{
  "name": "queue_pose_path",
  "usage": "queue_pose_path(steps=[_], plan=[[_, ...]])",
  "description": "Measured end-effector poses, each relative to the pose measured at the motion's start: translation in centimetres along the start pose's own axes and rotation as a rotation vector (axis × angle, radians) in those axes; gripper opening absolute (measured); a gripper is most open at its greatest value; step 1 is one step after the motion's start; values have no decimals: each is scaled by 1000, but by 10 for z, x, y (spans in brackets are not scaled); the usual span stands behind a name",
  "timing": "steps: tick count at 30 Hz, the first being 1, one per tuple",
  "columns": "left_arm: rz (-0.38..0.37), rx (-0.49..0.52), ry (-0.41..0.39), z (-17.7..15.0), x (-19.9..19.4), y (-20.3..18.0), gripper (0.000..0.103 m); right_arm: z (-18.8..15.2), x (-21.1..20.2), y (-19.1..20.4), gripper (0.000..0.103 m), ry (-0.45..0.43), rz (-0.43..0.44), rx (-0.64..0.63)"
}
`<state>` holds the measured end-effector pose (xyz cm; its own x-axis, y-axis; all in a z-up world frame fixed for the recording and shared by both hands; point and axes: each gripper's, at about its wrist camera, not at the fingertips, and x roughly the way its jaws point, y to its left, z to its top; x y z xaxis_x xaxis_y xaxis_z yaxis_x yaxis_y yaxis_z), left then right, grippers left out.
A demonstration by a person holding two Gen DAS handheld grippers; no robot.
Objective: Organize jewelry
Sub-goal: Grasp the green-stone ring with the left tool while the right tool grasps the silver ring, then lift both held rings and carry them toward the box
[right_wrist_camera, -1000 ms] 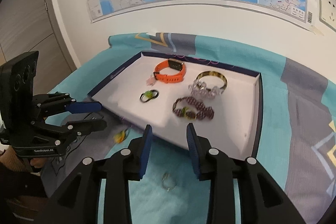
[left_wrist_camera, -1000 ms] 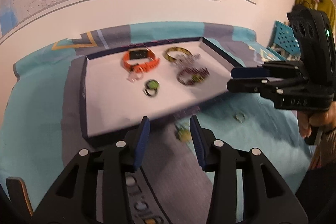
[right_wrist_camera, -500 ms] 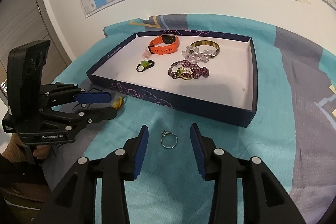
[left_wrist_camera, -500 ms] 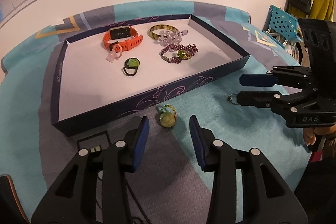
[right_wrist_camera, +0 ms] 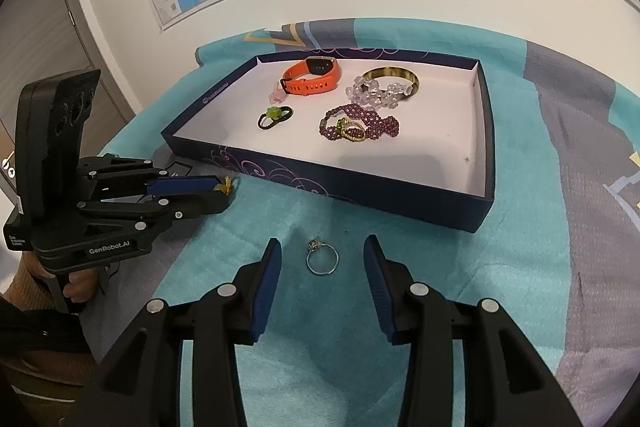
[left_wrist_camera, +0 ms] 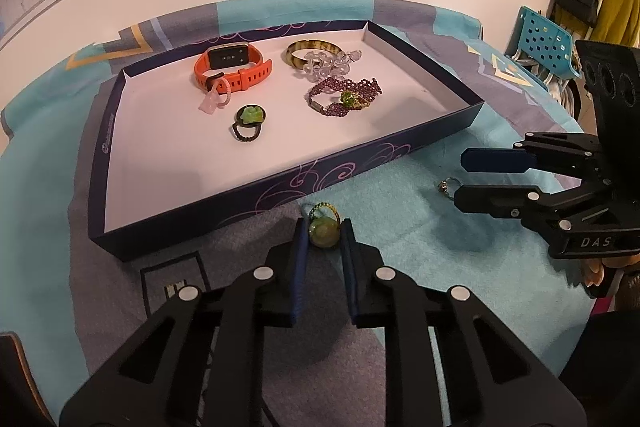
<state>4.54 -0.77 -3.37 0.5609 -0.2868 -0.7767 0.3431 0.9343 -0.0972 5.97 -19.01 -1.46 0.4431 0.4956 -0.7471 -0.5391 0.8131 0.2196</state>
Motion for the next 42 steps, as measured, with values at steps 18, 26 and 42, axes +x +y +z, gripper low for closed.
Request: queue_pose_path(steps=[18,26,42], plan=[[-10,-49,-30,-9,-15,6,17,0,11,20,33,38,-136,-105],[-11,-63,-37,-10,-17,9,17,0,13,24,16,40,-124,-116],[-14,-72,-61,-10,-25,11,17,2,4,18,16,8,-65,-55]])
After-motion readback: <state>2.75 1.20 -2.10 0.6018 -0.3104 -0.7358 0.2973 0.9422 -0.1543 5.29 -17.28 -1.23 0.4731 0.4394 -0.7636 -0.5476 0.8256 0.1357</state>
